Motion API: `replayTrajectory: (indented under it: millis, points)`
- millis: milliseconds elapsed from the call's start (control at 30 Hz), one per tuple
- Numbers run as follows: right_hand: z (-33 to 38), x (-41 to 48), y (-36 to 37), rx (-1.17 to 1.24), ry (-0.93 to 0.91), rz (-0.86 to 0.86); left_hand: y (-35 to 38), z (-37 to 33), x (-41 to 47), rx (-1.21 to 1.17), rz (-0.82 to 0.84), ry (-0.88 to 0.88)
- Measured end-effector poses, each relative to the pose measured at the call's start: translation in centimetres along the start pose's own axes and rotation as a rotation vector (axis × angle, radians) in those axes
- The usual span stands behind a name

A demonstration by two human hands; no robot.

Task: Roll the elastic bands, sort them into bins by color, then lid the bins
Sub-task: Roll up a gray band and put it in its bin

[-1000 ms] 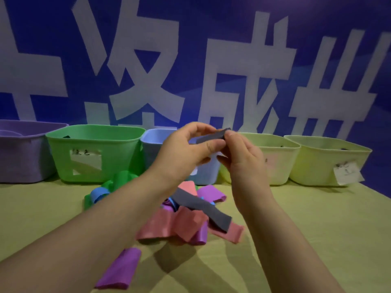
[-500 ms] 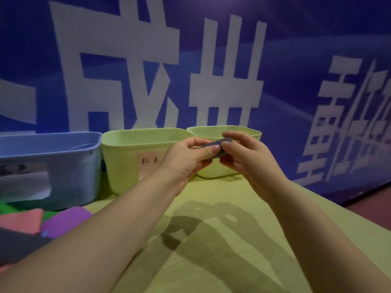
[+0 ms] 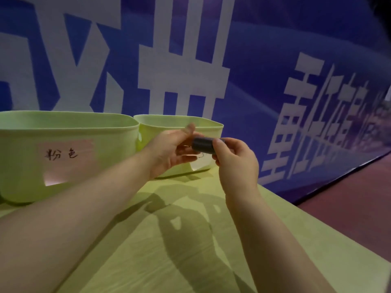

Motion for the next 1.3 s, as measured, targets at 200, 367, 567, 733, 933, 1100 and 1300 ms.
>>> replayTrajectory:
  millis: [200,367,567,733,933,1100,1300]
  points:
    - [-0.1,0.1,-0.7,0.094,-0.008,-0.109,-2.8,-0.1,2.3,1.458,-0.392,0.031]
    - [-0.2,0.2,-0.8,0.086,-0.014,-0.138,-2.1,0.4,1.4,1.54,-0.408,0.048]
    - [-0.6,0.1,-0.9,0.033,-0.046,-0.146,0.4,1.8,-2.0,1.533,-0.344,0.229]
    - [-1.4,0.1,-0.9,-0.153,-0.049,-0.139,1.2,3.3,-4.0,1.555,-0.284,0.488]
    - [-2.3,0.1,-0.7,-0.439,0.035,-0.082,2.2,4.1,-4.6,1.604,-0.245,0.568]
    - [-2.3,0.3,-0.5,-0.551,0.114,-0.049,2.1,4.2,-4.9,1.592,-0.216,0.572]
    - [-2.4,0.0,-0.2,-0.709,0.223,0.051,2.4,4.4,-5.1,1.601,-0.168,0.591]
Point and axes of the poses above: each hand's wrist, its own x-axis towards the middle knuckle, its own y-axis out of the palm, z = x × y, the point moved 1 cm from there along x, towards the middle knuckle, and after that the axes turned 11 degrees about z, right-handed, at the moved point
